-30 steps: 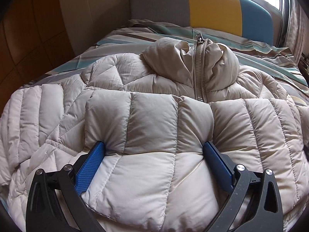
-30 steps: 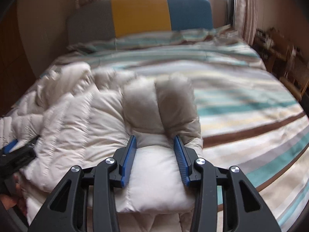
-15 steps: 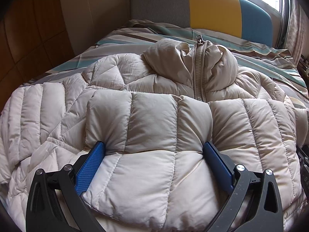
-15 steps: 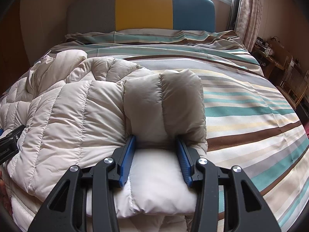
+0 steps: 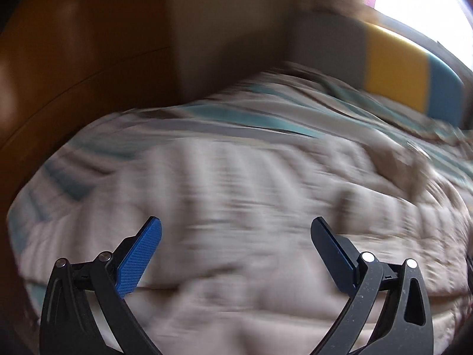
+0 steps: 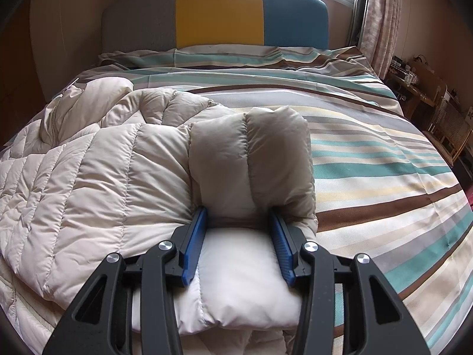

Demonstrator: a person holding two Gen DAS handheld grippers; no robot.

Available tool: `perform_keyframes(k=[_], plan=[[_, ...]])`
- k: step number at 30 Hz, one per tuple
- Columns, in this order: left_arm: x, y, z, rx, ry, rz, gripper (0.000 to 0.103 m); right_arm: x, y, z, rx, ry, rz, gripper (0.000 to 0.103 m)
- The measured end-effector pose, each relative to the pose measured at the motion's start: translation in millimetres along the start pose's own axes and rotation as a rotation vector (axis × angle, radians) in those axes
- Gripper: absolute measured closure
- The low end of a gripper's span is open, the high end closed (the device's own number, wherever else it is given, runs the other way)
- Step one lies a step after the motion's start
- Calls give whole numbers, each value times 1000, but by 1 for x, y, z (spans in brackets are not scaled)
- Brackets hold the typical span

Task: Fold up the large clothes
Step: 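Close the left gripper on the other sleeve cuff while the right gripper holds the hem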

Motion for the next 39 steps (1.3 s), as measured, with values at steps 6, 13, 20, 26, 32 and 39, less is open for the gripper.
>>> perform_keyframes(k=[6,13,20,26,32,39], plan=[[-9,26,149,-254,-263,30,3,0,0,0,0,-1,0,59],[-21,77,261,-479,-534,133,3,-2,1,-1,11,-12,-1,59],[13,98,264,-536,-481,217,17,-2,1,-2,11,-12,-1,59],[17,95,262,-508,-497,171,63,-3,1,-2,10,-11,-2,58],[12,77,253,-519,-432,106,89,-3,1,-2,12,-12,-2,58],[-22,12,213,-316,-401,-127,89,-3,1,-2,12,-12,-2,58]])
Point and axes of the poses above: each gripper's, at about its wrist camera, not at the fingertips, and x roughly the way its jaws point, z to its left, y to its underside, the point moved 10 cm from there along x, roughly the way its jaws point, and after that the axes turned 13 degrees about -z, right-handed, at the moved point
